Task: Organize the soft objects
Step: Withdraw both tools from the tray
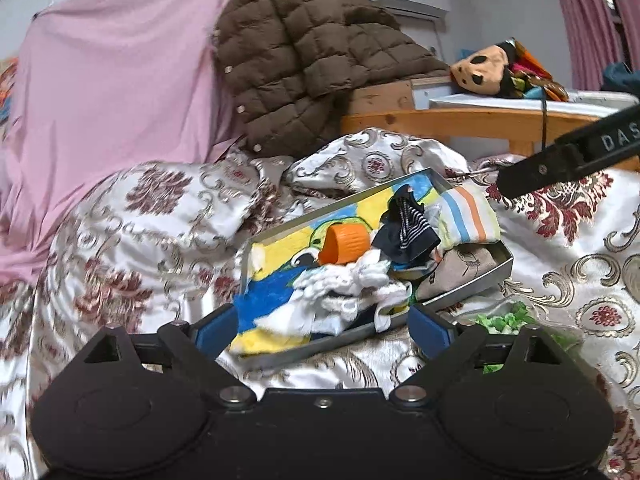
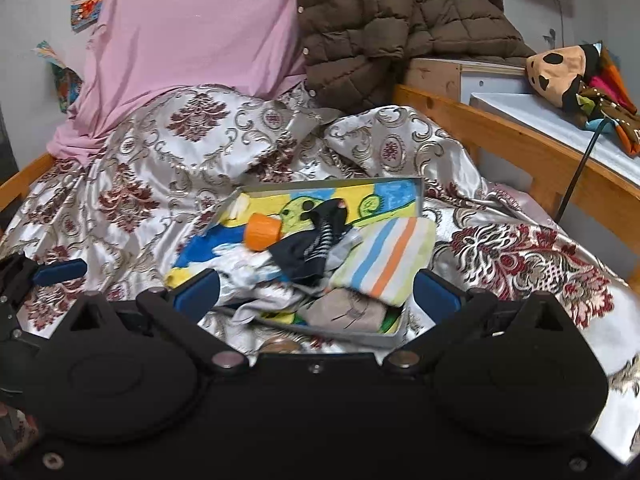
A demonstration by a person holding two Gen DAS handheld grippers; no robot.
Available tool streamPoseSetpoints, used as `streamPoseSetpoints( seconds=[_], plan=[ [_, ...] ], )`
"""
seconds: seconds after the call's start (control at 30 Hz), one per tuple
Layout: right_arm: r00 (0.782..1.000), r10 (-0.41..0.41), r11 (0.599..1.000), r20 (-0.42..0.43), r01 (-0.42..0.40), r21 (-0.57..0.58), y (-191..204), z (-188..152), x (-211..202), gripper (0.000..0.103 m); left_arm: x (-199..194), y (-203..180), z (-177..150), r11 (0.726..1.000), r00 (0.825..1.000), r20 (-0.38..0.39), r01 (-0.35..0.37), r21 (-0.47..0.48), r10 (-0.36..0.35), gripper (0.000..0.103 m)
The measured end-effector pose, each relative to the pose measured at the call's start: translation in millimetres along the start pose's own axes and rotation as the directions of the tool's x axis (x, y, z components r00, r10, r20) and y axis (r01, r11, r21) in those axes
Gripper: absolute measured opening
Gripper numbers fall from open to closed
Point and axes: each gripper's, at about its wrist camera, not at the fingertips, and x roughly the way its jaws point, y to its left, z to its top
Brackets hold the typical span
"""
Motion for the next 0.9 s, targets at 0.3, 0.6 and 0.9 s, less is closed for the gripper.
streamPoseSetpoints(
  seconds=[0.3, 0.6, 0.9],
  plan=[
    [1.000, 0.005, 1.000, 0.002, -0.005, -0.011, 26, -13, -41, 0.102, -36, 0, -16, 0.995, 0.999, -0.027, -0.034, -0.097, 0.031, 0.097],
    [0.999, -0.021, 1.000, -0.042, 0.021, -0.002, 35, -31, -66, 0.102, -72, -7, -20, 0.995, 1.000, -0.019, -0.019, -0.103, 0.017, 0.102],
    [0.997, -0.034, 0.999, -0.071, 0.035, 0.003, 44, -57, -107, 0.102, -106, -5, -34, 0.981, 0.999, -0.042, -0.014, -0.196, 0.006, 0.102]
  ],
)
